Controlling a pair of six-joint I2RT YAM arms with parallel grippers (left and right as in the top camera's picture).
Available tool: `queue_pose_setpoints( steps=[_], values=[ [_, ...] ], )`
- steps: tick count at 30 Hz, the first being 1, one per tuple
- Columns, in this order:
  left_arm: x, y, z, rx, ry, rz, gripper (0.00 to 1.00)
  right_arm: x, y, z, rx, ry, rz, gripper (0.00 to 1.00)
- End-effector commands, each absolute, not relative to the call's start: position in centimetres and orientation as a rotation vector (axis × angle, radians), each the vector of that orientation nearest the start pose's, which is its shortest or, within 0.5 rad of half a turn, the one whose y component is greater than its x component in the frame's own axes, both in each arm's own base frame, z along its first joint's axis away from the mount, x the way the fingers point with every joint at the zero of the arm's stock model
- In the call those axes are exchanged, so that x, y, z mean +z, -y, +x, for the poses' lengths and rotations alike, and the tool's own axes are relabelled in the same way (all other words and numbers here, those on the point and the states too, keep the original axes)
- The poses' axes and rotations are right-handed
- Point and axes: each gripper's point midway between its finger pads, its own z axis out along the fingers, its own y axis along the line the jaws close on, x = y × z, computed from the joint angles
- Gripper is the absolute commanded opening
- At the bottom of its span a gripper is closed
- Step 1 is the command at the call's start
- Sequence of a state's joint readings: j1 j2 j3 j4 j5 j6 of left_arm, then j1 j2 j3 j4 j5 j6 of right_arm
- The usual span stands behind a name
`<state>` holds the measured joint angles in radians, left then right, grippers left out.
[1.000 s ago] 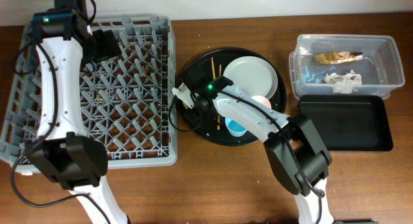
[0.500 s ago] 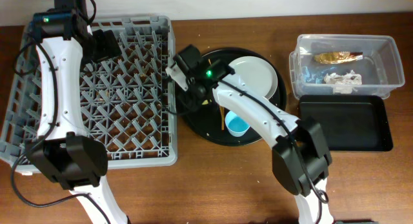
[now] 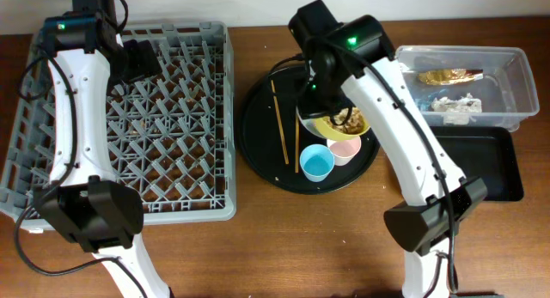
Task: Sort waste into correct bins and load items into the dishwasher rack
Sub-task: 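Grasp the yellow bowl with the right gripper and lift it, then tip the yellow bowl over the black tray to dump food scraps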
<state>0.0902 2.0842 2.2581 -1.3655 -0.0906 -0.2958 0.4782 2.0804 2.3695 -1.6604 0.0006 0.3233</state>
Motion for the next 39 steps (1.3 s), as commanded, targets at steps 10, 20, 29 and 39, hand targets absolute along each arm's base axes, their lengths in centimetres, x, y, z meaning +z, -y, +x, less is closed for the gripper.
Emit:
queue_pose_setpoints(
  steps=[10, 20, 29, 39],
  values=[
    [23.0, -5.9, 46.9, 0.068, -2.662, -0.557, 0.99, 26.9, -15.7, 34.8, 0.089, -2.888, -0.134, 0.04],
    [23.0, -5.9, 46.9, 0.068, -2.662, -0.557, 0.99, 22.5, -8.9, 30.0, 0.207, -2.896, 0.003, 0.04],
    [23.0, -5.9, 46.9, 0.068, -2.662, -0.557, 0.99, 15.6, -4.0, 29.1, 0.388, -2.941, 0.076, 0.04],
    [23.0, -5.9, 46.9, 0.068, -2.662, -0.557, 0.99, 16.8, 3.6, 30.8, 0.807, -2.601, 0.294, 0.04]
  ],
)
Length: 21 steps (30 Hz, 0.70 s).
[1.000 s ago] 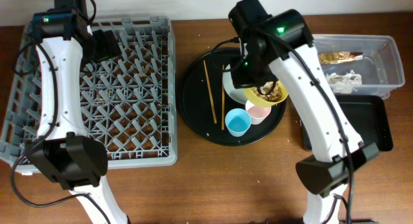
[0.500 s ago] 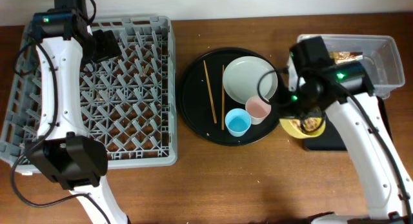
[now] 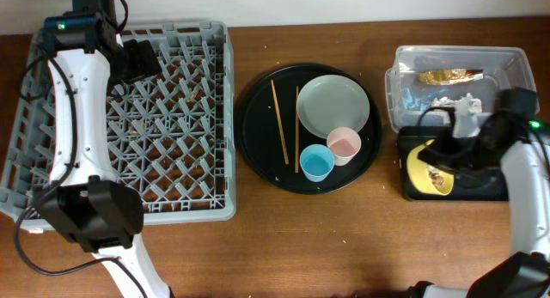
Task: Sort waste into correct bins and load items into the dishwasher rack
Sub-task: 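Tip the yellow bowl over the black tray to dump food scraps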
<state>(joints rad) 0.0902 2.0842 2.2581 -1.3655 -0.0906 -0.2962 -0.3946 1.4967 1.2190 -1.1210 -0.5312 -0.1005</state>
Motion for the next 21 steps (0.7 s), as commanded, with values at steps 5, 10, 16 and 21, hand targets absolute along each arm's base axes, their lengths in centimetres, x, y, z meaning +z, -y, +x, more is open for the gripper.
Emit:
queue_pose_setpoints(
  steps=[5, 10, 16, 21],
  values=[
    [23.0, -5.9, 46.9, 0.068, -2.662, -0.557, 0.99, 18.0, 7.3, 32.0, 0.941, -2.383, 0.327, 0.04],
    [23.0, -5.9, 46.9, 0.068, -2.662, -0.557, 0.99, 16.9, 9.0, 33.1, 1.193, -2.192, 0.360, 0.04],
    [23.0, -5.9, 46.9, 0.068, -2.662, -0.557, 0.99, 17.6, 10.3, 33.6, 1.398, -2.009, 0.505, 0.04],
    [23.0, -5.9, 46.9, 0.068, -2.662, -0.557, 0.99, 18.5, 14.4, 32.2, 1.420, -1.879, 0.712, 0.04]
  ],
)
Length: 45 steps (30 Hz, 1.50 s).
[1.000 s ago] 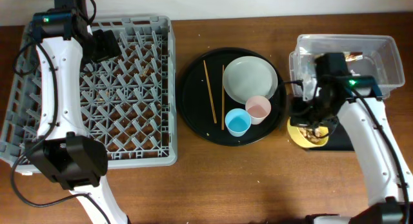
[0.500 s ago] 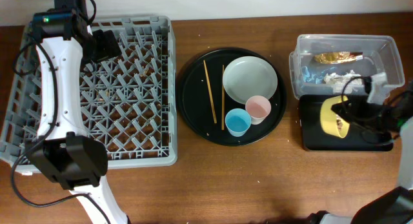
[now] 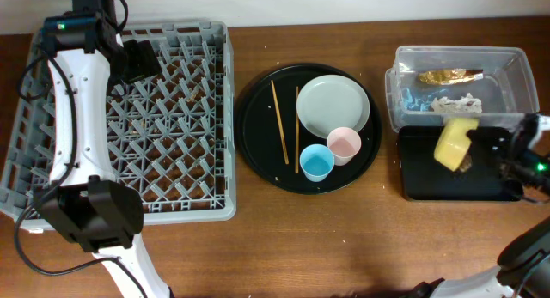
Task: Sort waste into correct bins and load items into the dishwasher rack
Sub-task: 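Tip the yellow bowl over the black tray to dump food scraps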
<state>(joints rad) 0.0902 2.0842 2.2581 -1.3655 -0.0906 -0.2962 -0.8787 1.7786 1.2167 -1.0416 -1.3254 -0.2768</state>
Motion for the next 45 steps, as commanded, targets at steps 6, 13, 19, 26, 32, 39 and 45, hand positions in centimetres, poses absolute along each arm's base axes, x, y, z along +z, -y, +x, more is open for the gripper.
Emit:
queue_pose_setpoints(
  steps=[6, 13, 19, 26, 32, 39, 45],
  values=[
    [23.0, -5.9, 46.9, 0.068, -2.662, -0.557, 0.99, 19.5, 14.7, 32.2, 1.502, -1.806, 0.779, 0.04],
    [23.0, -5.9, 46.9, 0.068, -2.662, -0.557, 0.99, 20.0, 15.2, 32.6, 1.678, -1.720, 1.005, 0.04],
    [23.0, -5.9, 46.9, 0.068, -2.662, -0.557, 0.99, 20.8, 15.8, 33.2, 1.711, -1.674, 0.977, 0.04],
    [23.0, -5.9, 46.9, 0.068, -2.662, -0.557, 0.99, 20.4, 15.9, 33.2, 1.692, -1.694, 0.994, 0.04],
    [23.0, -5.9, 46.9, 0.068, -2.662, -0.557, 0.99, 19.0, 16.3, 32.6, 1.616, -1.749, 1.047, 0.04],
    [23.0, -5.9, 46.9, 0.068, -2.662, -0.557, 0.99, 17.7, 15.1, 31.8, 1.559, -1.845, 1.034, 0.04],
    [23.0, -5.9, 46.9, 0.068, -2.662, -0.557, 0.99, 18.1, 15.2, 30.9, 1.529, -1.833, 0.963, 0.04]
  ],
)
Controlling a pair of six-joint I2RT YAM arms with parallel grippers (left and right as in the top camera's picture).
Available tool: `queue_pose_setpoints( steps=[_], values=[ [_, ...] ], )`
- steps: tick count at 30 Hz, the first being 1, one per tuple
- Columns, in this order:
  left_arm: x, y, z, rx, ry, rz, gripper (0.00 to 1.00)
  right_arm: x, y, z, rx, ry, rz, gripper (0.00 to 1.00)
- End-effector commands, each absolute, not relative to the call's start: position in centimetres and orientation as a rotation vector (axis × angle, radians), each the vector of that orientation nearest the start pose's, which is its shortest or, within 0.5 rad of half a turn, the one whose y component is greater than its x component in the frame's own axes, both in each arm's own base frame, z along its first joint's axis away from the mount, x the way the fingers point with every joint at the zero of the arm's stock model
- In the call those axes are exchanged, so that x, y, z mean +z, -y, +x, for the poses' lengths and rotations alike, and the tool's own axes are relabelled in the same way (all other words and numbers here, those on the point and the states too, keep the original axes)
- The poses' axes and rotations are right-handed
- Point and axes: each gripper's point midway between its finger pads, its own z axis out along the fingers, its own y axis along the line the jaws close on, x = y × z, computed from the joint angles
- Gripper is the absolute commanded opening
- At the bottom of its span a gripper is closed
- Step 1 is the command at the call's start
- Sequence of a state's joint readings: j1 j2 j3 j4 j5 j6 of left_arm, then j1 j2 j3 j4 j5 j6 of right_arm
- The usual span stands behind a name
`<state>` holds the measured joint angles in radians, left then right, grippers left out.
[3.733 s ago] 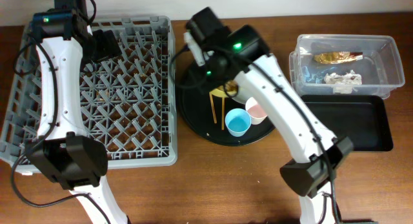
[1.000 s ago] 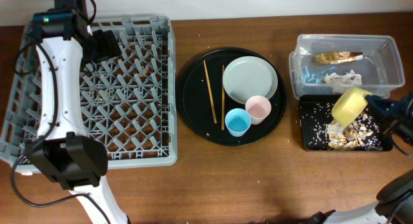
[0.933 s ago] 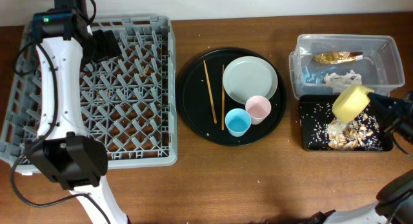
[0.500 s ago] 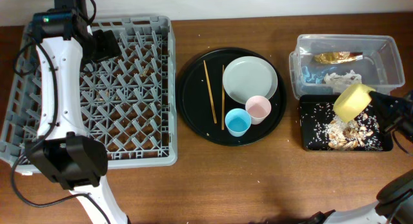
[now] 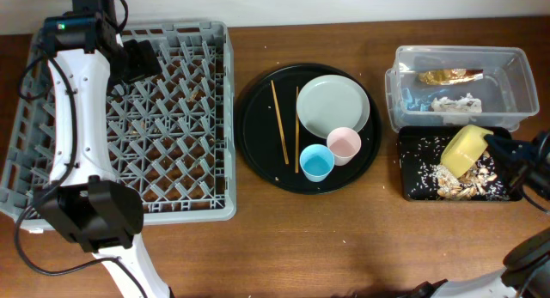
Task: Sort waste into correct bins and load items into the dishwasher rack
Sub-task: 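Tip the yellow bowl over the black tray to dump food scraps, then set the yellow bowl back on the round tray with the right gripper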
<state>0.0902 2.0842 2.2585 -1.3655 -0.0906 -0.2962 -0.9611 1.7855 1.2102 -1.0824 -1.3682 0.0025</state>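
My right gripper point(image 5: 491, 143) is shut on the rim of a yellow bowl point(image 5: 462, 149), holding it tipped over the black bin point(image 5: 412, 182). Food scraps point(image 5: 468, 183) lie scattered in that bin. On the round black tray point(image 5: 258, 152) sit a pale green plate point(image 5: 333, 105), a pink cup point(image 5: 344, 144), a blue cup point(image 5: 316, 163) and two chopsticks point(image 5: 279, 122). The grey dishwasher rack point(image 5: 129, 214) fills the left side. My left gripper point(image 5: 137, 61) hovers over the rack's far part; how its jaws stand does not show.
A clear plastic bin point(image 5: 518, 79) with wrappers and paper scraps stands behind the black bin at the far right. The left arm runs along the rack's left side. Bare wood table lies in front of the tray.
The black bin looked bare and the bowl hung over its middle. Now scraps are spread across the bin floor and the bowl is tipped a little further right.
My right gripper was at the yellow bowl of leftovers on the green plate. Then the bowl was over the black bin with food still in it. Then it was tilted there, and now its scraps lie in the bin. The left arm stayed still.
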Motion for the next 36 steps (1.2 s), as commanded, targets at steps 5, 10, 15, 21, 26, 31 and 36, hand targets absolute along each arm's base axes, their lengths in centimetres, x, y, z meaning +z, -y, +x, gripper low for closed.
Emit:
queue_pose_setpoints(
  steps=[5, 10, 15, 21, 26, 31, 36],
  values=[
    [23.0, -5.9, 46.9, 0.068, -2.662, -0.557, 0.99, 19.2, 12.5, 30.4, 1.467, -1.995, 0.805, 0.04],
    [23.0, -5.9, 46.9, 0.068, -2.662, -0.557, 0.99, 24.8, 5.5, 32.5, 1.272, -2.354, 0.384, 0.04],
    [23.0, -5.9, 46.9, 0.068, -2.662, -0.557, 0.99, 27.9, -8.2, 36.5, 0.744, -2.644, -0.186, 0.04],
    [23.0, -5.9, 46.9, 0.068, -2.662, -0.557, 0.99, 24.9, -23.5, 38.4, 0.142, -2.485, -0.651, 0.04],
    [23.0, -5.9, 46.9, 0.068, -2.662, -0.557, 0.99, 16.9, -29.7, 39.5, 0.030, -2.510, -0.818, 0.04],
    [23.0, -5.9, 46.9, 0.068, -2.662, -0.557, 0.99, 10.1, -32.3, 39.7, 0.077, -2.584, -0.925, 0.04],
    [23.0, -5.9, 46.9, 0.068, -2.662, -0.557, 0.99, 7.3, -32.9, 39.7, 0.088, -2.620, -0.947, 0.04]
  ],
)
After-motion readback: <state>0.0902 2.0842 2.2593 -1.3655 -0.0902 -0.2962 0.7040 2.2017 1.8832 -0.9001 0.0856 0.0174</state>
